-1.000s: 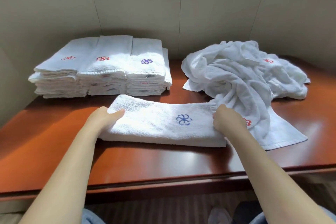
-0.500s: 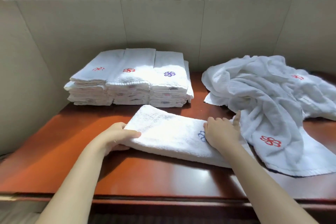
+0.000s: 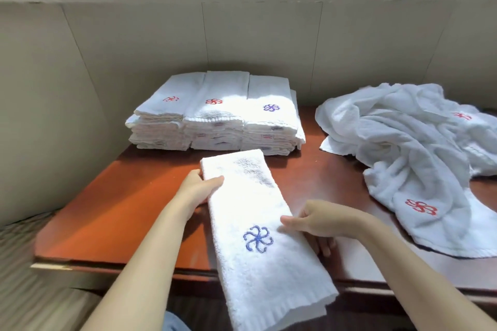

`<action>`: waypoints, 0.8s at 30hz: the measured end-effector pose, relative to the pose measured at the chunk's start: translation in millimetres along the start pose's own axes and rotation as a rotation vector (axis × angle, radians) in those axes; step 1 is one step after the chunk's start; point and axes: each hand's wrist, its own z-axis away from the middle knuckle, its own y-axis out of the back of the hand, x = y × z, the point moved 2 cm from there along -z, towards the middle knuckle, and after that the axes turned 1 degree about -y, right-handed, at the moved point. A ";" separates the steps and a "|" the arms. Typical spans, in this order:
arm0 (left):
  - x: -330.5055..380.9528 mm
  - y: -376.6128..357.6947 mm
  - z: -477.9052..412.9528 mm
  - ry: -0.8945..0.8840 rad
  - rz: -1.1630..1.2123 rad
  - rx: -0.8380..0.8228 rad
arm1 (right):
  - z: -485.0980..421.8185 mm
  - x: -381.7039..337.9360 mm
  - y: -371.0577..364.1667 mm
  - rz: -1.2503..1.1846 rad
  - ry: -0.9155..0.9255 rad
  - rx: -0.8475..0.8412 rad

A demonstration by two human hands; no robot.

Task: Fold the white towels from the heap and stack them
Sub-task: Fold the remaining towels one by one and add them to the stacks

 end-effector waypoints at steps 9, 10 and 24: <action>31.8 -19.8 30.0 -0.343 0.130 -0.233 | -45.7 -16.7 24.1 -1.066 0.184 0.261; 36.5 -22.4 32.3 -0.361 0.147 -0.229 | -45.4 -19.6 29.7 -1.251 0.229 0.175; 203.2 -26.8 -8.1 -0.647 0.222 -0.229 | -12.8 -75.4 219.6 -0.692 0.434 0.929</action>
